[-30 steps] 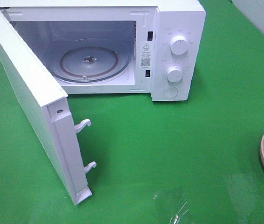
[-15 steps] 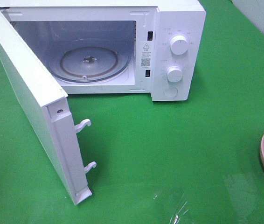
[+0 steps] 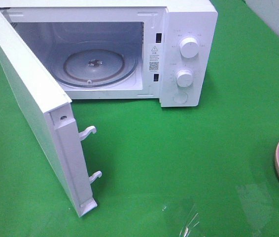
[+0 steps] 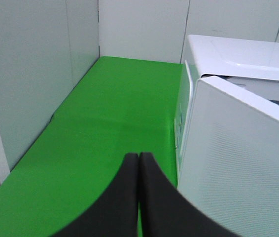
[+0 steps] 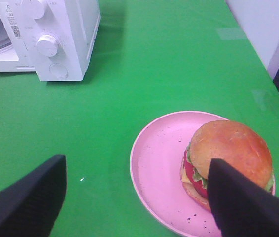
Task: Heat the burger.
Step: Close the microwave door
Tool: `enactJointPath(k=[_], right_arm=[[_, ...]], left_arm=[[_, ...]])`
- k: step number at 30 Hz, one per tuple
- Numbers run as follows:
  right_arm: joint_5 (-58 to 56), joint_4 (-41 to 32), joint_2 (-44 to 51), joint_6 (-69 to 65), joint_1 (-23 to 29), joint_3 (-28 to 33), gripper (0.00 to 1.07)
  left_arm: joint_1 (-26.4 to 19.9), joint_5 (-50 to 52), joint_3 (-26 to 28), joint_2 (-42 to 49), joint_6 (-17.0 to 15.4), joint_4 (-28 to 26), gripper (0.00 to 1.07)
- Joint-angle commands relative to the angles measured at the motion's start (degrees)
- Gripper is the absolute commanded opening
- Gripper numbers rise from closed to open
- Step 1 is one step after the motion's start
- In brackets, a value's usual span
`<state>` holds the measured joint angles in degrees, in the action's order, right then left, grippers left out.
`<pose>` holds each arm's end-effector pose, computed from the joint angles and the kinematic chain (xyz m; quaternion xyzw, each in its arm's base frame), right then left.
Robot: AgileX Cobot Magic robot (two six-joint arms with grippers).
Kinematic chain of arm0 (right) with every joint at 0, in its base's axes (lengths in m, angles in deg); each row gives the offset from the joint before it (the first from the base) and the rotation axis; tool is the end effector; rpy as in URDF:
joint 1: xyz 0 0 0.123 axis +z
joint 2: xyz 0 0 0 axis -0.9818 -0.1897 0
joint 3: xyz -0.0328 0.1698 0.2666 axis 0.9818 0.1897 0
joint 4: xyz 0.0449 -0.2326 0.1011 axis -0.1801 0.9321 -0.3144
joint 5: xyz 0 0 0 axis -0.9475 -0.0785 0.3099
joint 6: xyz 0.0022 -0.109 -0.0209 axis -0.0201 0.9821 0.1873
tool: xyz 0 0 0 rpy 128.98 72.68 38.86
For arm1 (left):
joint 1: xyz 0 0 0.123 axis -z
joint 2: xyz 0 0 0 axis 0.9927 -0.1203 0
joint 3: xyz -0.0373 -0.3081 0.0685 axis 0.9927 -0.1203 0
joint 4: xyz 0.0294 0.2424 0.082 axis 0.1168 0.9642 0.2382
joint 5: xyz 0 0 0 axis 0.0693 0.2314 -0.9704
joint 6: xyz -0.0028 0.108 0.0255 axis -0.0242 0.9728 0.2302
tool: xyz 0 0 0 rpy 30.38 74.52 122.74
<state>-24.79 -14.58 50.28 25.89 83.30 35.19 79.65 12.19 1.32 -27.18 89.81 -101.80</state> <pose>-0.0099 -0.0079 0.2781 0.0133 0.8285 0.0116 0.5597 0.1202 0.0090 0.2772 -0.0417 0.7543 0.0147 0.6551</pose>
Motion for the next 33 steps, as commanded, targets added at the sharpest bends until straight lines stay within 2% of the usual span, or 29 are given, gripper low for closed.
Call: enactJointPath(k=[1, 4, 5, 6, 7, 8, 9, 10, 11, 12, 13, 15, 16, 17, 18, 19, 20, 22, 23, 24, 28, 32, 33], right_arm=[[0.3, -0.3, 1.5, 0.6, -0.3, 0.2, 0.76], [0.3, -0.3, 1.5, 0.6, -0.3, 0.2, 0.76], [0.3, -0.3, 1.5, 0.6, -0.3, 0.2, 0.76], [0.3, -0.3, 1.5, 0.6, -0.3, 0.2, 0.76], [0.3, -0.3, 1.5, 0.6, -0.3, 0.2, 0.76], [0.3, -0.3, 1.5, 0.6, -0.3, 0.2, 0.76], [0.3, -0.3, 1.5, 0.6, -0.3, 0.2, 0.76], [0.3, -0.3, 1.5, 0.6, -0.3, 0.2, 0.76], [0.3, -0.3, 1.5, 0.6, -0.3, 0.2, 0.76], [0.3, -0.3, 1.5, 0.6, -0.3, 0.2, 0.76], [0.3, -0.3, 1.5, 0.6, -0.3, 0.2, 0.76], [0.3, -0.3, 1.5, 0.6, -0.3, 0.2, 0.76], [0.3, -0.3, 1.5, 0.6, -0.3, 0.2, 0.76], [0.3, -0.3, 1.5, 0.6, -0.3, 0.2, 0.76], [0.3, -0.3, 1.5, 0.6, -0.3, 0.2, 0.76], [0.3, -0.3, 1.5, 0.6, -0.3, 0.2, 0.76], [0.3, -0.3, 1.5, 0.6, -0.3, 0.2, 0.76], [0.3, -0.3, 1.5, 0.6, -0.3, 0.2, 0.76], [0.3, -0.3, 1.5, 0.6, -0.3, 0.2, 0.76], [0.3, -0.3, 1.5, 0.6, -0.3, 0.2, 0.76], [0.3, -0.3, 1.5, 0.6, -0.3, 0.2, 0.76], [0.3, -0.3, 1.5, 0.6, -0.3, 0.2, 0.76], [0.3, -0.3, 1.5, 0.6, -0.3, 0.2, 0.76]], left_arm=[[-0.1, 12.5, -4.1, -4.6, -0.9, -0.2, 0.0], [-0.1, 15.2, -5.2, -6.8, -1.9, 1.0, 0.0], [-0.1, 16.2, -5.7, -8.9, -4.0, 2.8, 0.0], [-0.1, 16.2, -5.7, -8.9, -4.0, 2.8, 0.0], [-0.1, 16.6, -5.7, -11.5, -6.2, 6.0, 0.0], [-0.1, 16.6, -5.7, -11.5, -6.2, 6.0, 0.0], [-0.1, 17.3, -5.7, -12.7, -7.6, 7.6, 0.0], [-0.1, 19.3, -5.7, -14.8, -10.3, 11.6, 0.0], [-0.1, 19.3, -5.7, -14.8, -10.3, 11.6, 0.0], [-0.1, 21.6, -5.6, -17.2, -13.2, 14.8, 0.0], [-0.1, 21.6, -5.6, -17.2, -13.2, 14.8, 0.0], [-0.1, 22.9, -4.9, -20.4, -16.4, 18.4, 0.0], [-0.1, 22.9, -4.9, -20.4, -16.4, 18.4, 0.0], [-0.1, 24.3, -4.2, -23.1, -19.3, 22.2, 0.0], [-0.1, 24.3, -4.2, -23.1, -19.3, 22.2, 0.0], [-0.1, 26.0, -3.7, -25.2, -21.3, 26.3, 0.0], [-0.1, 26.0, -3.7, -25.2, -21.3, 26.3, 0.0], [-0.1, 30.0, -2.8, -29.3, -24.6, 31.9, 0.0], [-0.1, 30.0, -2.8, -29.3, -24.6, 31.9, 0.0], [-0.1, 32.7, -2.7, -31.6, -26.3, 33.5, 0.0], [0.1, 34.7, -2.7, -34.7, -26.6, 34.4, 0.0], [2.8, 37.8, -2.7, -38.3, -25.7, 33.9, 0.0], [4.8, 39.3, -2.7, -40.7, -24.4, 33.6, 0.0]])
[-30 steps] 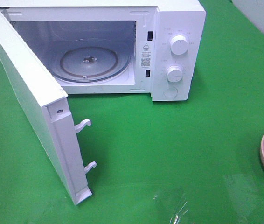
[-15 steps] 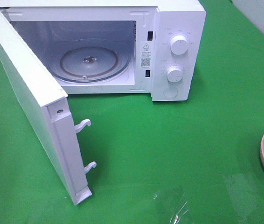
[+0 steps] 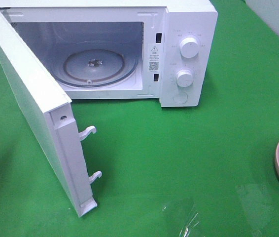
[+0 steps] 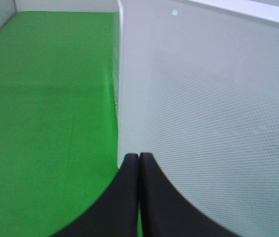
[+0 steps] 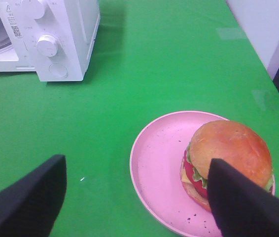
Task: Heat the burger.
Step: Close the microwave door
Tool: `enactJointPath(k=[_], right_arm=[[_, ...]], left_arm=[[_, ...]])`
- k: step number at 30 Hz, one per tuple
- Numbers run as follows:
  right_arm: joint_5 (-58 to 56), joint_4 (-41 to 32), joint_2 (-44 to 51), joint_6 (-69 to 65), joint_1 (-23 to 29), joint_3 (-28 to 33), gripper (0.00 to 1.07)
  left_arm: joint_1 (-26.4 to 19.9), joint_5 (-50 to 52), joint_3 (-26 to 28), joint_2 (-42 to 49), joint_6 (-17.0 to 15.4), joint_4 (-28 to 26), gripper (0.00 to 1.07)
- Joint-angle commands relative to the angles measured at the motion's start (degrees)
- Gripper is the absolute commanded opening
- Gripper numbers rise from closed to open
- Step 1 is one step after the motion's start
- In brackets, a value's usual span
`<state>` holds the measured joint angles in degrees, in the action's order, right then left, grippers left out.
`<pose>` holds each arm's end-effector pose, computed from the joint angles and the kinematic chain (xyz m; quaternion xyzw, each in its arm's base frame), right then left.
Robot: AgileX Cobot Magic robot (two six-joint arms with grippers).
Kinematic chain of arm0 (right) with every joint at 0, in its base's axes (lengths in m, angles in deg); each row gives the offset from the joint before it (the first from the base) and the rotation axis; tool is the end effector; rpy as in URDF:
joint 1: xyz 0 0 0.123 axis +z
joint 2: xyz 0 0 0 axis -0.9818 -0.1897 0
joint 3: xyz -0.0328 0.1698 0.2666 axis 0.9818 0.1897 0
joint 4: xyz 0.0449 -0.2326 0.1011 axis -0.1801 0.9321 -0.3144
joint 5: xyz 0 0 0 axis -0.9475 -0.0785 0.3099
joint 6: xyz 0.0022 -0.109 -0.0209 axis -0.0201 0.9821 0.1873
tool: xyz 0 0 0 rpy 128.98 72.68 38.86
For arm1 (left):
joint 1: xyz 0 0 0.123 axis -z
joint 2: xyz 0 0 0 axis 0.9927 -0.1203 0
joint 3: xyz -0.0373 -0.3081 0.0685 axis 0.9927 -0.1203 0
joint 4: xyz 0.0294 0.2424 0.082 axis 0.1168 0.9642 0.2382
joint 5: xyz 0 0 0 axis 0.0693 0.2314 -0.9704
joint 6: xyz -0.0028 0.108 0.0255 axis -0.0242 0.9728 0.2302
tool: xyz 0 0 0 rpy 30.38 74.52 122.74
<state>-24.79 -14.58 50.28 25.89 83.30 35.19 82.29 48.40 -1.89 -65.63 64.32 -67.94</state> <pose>-0.0099 -0.0079 0.2781 0.0133 0.8285 0.0116 0.5597 0.2083 -0.0214 0.2113 0.0741 0.7887 -0.0729 0.6059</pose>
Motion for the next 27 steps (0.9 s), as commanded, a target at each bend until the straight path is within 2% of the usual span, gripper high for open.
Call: enactJointPath(k=[1, 5, 6, 7, 8, 9, 10, 12, 15, 16, 17, 19, 22, 24, 27], right_arm=[[0.3, -0.3, 1.5, 0.6, -0.3, 0.2, 0.76], [0.3, -0.3, 1.5, 0.6, -0.3, 0.2, 0.76], [0.3, -0.3, 1.5, 0.6, -0.3, 0.2, 0.76], [0.3, -0.3, 1.5, 0.6, -0.3, 0.2, 0.76], [0.3, -0.3, 1.5, 0.6, -0.3, 0.2, 0.76], [0.3, -0.3, 1.5, 0.6, -0.3, 0.2, 0.76], [0.3, -0.3, 1.5, 0.6, -0.3, 0.2, 0.76], [0.3, -0.3, 1.5, 0.6, -0.3, 0.2, 0.76], [0.3, -0.3, 1.5, 0.6, -0.3, 0.2, 0.76], [0.3, -0.3, 1.5, 0.6, -0.3, 0.2, 0.76], [0.3, -0.3, 1.5, 0.6, -0.3, 0.2, 0.76], [0.3, -0.3, 1.5, 0.6, -0.3, 0.2, 0.76], [0.3, -0.3, 1.5, 0.6, -0.3, 0.2, 0.76], [0.3, -0.3, 1.5, 0.6, -0.3, 0.2, 0.76], [0.3, -0.3, 1.5, 0.6, -0.3, 0.2, 0.76]], left_arm=[[2.1, 3.1, 0.5, -2.2, 1.1, -0.2, 0.0], [6.9, 5.8, 0.7, -6.6, 5.0, -5.3, 0.0], [6.9, 5.8, 0.7, -6.6, 5.0, -5.3, 0.0], [9.6, 5.9, 1.8, -8.0, 5.6, -6.2, 0.0], [9.6, 5.9, 1.8, -8.0, 5.6, -6.2, 0.0], [12.0, 5.9, 3.0, -9.4, 6.5, -7.6, 0.0], [12.0, 5.9, 3.0, -9.4, 6.5, -7.6, 0.0], [14.8, 6.0, 4.5, -11.6, 7.7, -11.3, 0.0], [16.7, 6.0, 5.4, -12.9, 8.3, -13.6, 0.0], [18.6, 6.2, 6.4, -14.1, 8.5, -15.0, 0.0], [18.6, 6.2, 6.4, -14.1, 8.5, -15.0, 0.0], [22.0, 6.2, 9.2, -17.4, 8.5, -15.2, 0.0], [22.7, 6.2, 9.9, -18.2, 8.5, -15.4, 0.0], [25.8, 6.2, 13.1, -21.5, 8.7, -16.6, 0.0], [26.6, 6.2, 13.9, -22.3, 9.0, -17.1, 0.0]])
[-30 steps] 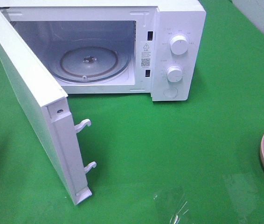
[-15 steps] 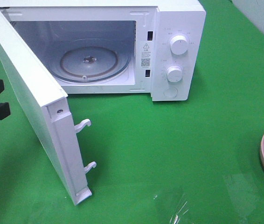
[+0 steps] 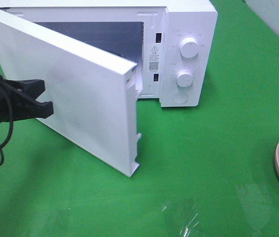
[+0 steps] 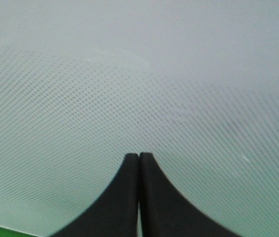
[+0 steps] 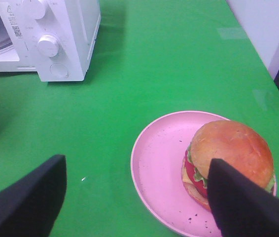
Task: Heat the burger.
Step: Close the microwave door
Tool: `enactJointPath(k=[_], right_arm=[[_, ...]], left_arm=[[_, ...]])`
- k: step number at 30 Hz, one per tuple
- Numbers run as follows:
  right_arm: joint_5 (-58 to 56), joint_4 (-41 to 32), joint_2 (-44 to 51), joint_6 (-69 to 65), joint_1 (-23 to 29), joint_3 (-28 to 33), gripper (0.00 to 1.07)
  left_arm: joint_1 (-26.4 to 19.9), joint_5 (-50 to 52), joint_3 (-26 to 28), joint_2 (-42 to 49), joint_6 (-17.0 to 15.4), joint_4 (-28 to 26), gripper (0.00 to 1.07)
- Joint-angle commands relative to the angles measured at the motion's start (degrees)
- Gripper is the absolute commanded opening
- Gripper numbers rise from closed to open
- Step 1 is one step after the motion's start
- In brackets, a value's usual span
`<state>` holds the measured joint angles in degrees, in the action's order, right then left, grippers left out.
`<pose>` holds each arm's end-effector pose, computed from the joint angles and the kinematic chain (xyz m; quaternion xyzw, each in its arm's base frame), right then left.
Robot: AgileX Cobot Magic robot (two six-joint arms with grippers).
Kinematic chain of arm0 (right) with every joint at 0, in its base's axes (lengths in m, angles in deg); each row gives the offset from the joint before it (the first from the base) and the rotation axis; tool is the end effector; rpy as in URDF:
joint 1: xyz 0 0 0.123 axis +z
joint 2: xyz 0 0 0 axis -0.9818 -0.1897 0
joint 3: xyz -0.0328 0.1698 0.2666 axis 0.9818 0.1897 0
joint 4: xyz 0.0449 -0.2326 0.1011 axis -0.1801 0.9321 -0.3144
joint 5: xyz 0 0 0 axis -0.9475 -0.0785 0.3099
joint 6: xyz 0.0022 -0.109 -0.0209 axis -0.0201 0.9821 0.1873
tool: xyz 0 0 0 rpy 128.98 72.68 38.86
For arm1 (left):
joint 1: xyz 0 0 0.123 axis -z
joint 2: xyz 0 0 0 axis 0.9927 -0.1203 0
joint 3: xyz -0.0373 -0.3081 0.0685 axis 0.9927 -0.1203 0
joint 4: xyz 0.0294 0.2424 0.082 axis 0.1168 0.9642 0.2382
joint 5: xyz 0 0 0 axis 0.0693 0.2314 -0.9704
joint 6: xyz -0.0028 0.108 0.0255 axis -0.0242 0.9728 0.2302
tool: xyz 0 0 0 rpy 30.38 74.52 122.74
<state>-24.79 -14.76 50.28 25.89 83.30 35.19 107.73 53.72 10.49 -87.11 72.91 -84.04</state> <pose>-0.0099 -0.0076 0.2781 0.0133 0.8286 0.0131 0.5596 0.2659 -0.1276 0.1848 0.1692 0.7873 -0.1555 0.5722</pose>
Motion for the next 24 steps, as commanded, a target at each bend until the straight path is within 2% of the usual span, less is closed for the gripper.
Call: enactJointPath(k=[1, 4, 7, 9, 14, 16, 19, 20, 23, 24], right_arm=[[0.3, -0.2, 1.5, 0.6, -0.3, 0.2, 0.76], [0.3, -0.2, 1.5, 0.6, -0.3, 0.2, 0.76], [0.3, -0.2, 1.5, 0.6, -0.3, 0.2, 0.76], [0.3, -0.2, 1.5, 0.6, -0.3, 0.2, 0.76], [0.3, -0.2, 1.5, 0.6, -0.3, 0.2, 0.76], [0.3, -0.2, 1.5, 0.6, -0.3, 0.2, 0.76], [0.3, -0.2, 1.5, 0.6, -0.3, 0.2, 0.76], [0.3, -0.2, 1.5, 0.6, -0.3, 0.2, 0.76], [0.3, -0.2, 1.5, 0.6, -0.3, 0.2, 0.76], [0.3, -0.2, 1.5, 0.6, -0.3, 0.2, 0.76]], left_arm=[[2.3, 0.7, 3.0, -2.1, 1.4, -2.1, 0.0], [4.7, 0.2, 7.0, -4.8, 1.7, -4.8, 0.0], [5.2, 0.0, 8.0, -5.5, 1.7, -5.7, 0.0], [6.9, -1.9, 11.9, -7.8, 1.9, -8.5, 0.0], [8.1, -2.8, 15.4, -9.7, 1.9, -8.6, 0.0], [9.5, -2.8, 19.6, -12.4, 1.9, -8.6, 0.0], [9.9, -4.1, 21.8, -13.5, 1.9, -8.6, 0.0], [10.4, -6.3, 24.2, -14.6, 1.9, -8.6, 0.0], [10.5, -6.9, 25.4, -15.2, 1.9, -8.6, 0.0], [10.5, -7.7, 27.7, -16.3, 1.9, -8.6, 0.0]])
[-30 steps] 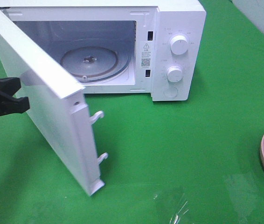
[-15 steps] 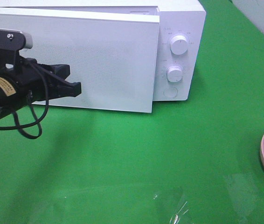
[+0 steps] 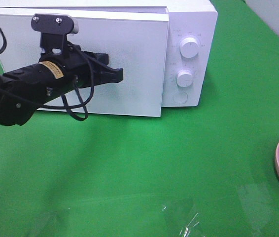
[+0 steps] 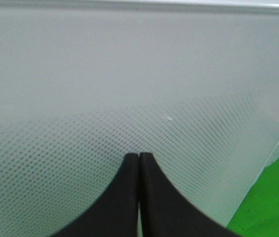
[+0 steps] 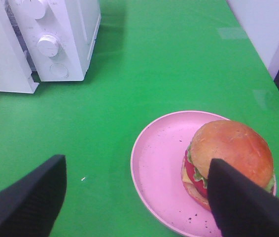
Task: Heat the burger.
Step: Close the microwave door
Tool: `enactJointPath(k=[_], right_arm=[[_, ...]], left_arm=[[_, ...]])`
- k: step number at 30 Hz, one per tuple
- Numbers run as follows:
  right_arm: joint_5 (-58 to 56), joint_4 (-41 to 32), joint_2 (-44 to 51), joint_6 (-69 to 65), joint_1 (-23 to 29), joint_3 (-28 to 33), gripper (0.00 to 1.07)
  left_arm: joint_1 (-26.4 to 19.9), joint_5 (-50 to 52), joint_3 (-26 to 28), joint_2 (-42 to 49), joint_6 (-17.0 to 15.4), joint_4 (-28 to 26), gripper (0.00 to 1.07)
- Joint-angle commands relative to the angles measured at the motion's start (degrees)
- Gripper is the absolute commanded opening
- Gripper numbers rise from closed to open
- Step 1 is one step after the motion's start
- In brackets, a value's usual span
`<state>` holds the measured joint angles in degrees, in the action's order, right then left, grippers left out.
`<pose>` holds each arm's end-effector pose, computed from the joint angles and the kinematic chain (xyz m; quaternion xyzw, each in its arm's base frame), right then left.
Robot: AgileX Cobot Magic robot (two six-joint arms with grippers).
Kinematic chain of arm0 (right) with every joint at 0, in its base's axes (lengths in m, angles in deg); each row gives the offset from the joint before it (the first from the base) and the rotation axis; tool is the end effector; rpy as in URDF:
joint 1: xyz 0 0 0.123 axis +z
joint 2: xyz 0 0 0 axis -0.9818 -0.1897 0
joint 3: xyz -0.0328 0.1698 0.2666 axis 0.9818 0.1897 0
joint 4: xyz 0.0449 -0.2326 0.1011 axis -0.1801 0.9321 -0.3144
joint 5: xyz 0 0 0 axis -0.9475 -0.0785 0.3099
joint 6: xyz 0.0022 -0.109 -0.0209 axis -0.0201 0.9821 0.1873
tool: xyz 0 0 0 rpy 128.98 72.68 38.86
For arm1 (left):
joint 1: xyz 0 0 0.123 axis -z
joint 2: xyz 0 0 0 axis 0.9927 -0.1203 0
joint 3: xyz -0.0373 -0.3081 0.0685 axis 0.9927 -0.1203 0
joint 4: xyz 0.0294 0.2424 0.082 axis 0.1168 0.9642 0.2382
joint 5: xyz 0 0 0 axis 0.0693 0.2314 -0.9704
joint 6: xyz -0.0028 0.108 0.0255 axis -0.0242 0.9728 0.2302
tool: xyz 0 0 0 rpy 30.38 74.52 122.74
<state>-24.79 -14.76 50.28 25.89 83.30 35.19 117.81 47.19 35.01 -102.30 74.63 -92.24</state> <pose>-0.0099 -0.0076 0.2781 0.0133 0.8286 0.0131 0.5596 0.3403 -0.2292 0.1901 0.1767 0.7707 -0.1975 0.5795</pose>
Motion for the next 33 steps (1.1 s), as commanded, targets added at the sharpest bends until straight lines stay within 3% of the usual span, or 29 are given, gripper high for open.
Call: enactJointPath(k=[1, 12, 16, 20, 33], right_arm=[[0.3, -0.2, 1.5, 0.6, -0.3, 0.2, 0.76], [0.3, -0.2, 1.5, 0.6, -0.3, 0.2, 0.76], [0.3, -0.2, 1.5, 0.6, -0.3, 0.2, 0.76], [0.3, -0.2, 1.5, 0.6, -0.3, 0.2, 0.76], [0.3, -0.1, 1.5, 0.5, -0.3, 0.2, 0.76]], left_arm=[[0.7, -2.1, 4.8, -1.9, 0.2, -0.4, 0.0], [0.7, -5.8, 13.5, -5.9, 0.3, -0.6, 0.0], [0.7, -6.7, 17.2, -7.6, 2.1, -2.3, 0.0], [0.7, -9.1, 20.8, -8.8, 6.6, -5.6, 0.0], [3.4, -20.6, 20.6, -5.6, 7.0, -6.1, 0.0]])
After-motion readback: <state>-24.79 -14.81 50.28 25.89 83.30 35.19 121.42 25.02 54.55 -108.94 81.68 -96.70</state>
